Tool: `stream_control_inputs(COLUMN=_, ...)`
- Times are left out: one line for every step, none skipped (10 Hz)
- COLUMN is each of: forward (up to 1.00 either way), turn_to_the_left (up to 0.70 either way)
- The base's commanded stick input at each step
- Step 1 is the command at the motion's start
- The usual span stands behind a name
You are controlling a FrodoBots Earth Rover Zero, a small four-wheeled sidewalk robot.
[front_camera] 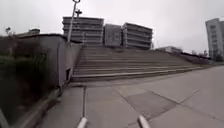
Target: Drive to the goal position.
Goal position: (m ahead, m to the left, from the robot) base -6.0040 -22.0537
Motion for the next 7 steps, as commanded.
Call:
stream_control_inputs(forward=0.7, turn_to_the_left=-0.35)
stream_control_inputs(forward=0.7, turn_to_the_left=-0.35)
stream_control_inputs(forward=0.7, turn_to_the_left=-0.35)
stream_control_inputs(forward=0.7, turn_to_the_left=-0.35)
stream_control_inputs(forward=0.7, turn_to_the_left=-0.35)
stream_control_inputs(forward=0.7, turn_to_the_left=-0.35)
stream_control_inputs(forward=0.7, turn_to_the_left=-0.35)
